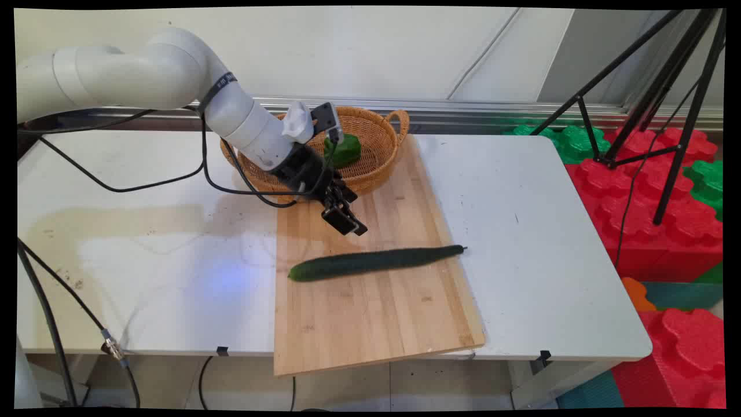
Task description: Pick up the potato from the vegetable basket
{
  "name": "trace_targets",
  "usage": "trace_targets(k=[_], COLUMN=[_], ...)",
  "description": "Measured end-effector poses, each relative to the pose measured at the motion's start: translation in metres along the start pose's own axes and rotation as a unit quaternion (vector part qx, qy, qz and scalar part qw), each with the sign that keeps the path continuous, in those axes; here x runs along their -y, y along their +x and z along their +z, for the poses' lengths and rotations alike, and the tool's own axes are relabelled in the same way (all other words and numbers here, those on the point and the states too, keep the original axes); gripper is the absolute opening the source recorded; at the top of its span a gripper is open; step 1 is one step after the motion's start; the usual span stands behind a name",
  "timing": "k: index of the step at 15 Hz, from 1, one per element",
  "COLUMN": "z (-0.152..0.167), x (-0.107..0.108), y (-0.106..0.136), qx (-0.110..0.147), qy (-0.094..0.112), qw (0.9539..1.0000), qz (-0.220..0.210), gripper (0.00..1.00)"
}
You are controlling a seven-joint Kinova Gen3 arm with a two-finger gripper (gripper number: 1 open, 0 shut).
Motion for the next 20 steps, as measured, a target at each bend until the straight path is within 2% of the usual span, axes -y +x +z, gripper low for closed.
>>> trace_targets(k=[7,20], z=[-0.020,-0.107], x=[-0.003,-0.005], y=[0.003,-0.007], qx=[-0.018,-0.062], qy=[-0.004,-0.012], qw=[0.9998,0.9978], qz=[0.006,0.023], gripper=[1.00,1.00])
